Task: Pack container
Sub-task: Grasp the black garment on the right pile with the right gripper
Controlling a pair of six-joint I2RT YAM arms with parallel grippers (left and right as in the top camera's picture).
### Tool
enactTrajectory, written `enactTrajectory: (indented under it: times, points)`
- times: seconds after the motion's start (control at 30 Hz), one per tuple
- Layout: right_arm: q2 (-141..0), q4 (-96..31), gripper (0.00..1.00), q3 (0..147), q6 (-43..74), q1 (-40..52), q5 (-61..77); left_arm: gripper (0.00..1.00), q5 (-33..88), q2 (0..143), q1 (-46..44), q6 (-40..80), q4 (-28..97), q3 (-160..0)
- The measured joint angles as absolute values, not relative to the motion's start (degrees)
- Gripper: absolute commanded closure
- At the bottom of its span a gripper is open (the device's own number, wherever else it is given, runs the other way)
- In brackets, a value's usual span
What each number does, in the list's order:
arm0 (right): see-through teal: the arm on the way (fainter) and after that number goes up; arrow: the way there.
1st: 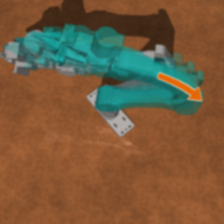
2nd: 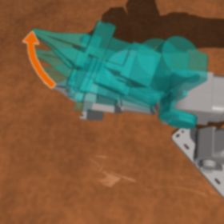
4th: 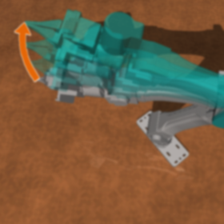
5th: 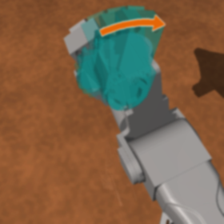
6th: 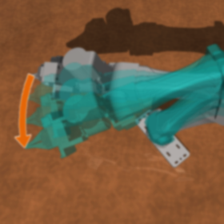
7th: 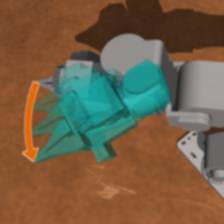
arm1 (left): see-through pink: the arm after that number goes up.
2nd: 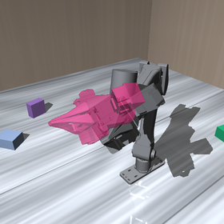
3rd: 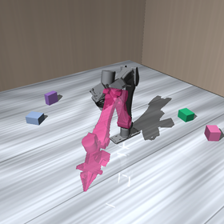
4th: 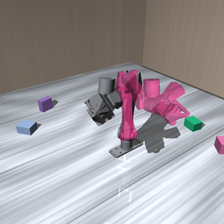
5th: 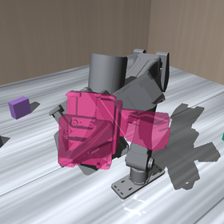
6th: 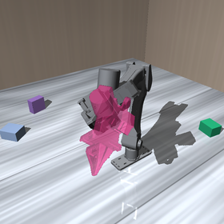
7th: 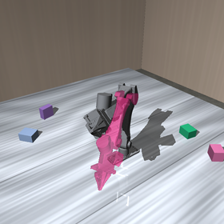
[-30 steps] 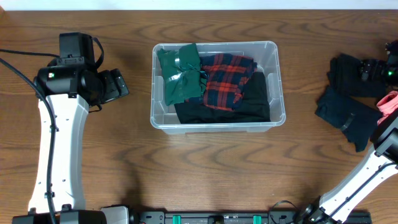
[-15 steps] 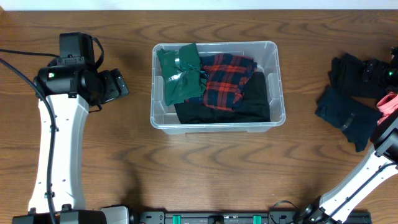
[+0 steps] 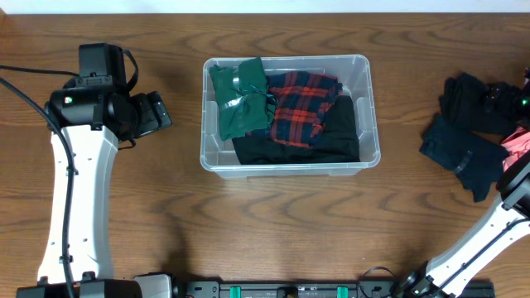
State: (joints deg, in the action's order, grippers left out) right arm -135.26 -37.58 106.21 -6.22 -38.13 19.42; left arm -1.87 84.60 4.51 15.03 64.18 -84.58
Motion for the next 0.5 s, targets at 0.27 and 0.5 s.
enactTrajectory:
  times: [0.27,0.5]
  points:
    - [-135.28,-38.54,0.31,106.08,-8.29,-38.5,22.98,0.02,-1.87,84.6,4.51,15.03,64.2,-84.58]
    - [-135.28,-38.24,0.31,106.02,-5.82,-38.5,23.66,0.02,-1.87,84.6,4.51,15.03,64.18,-84.58]
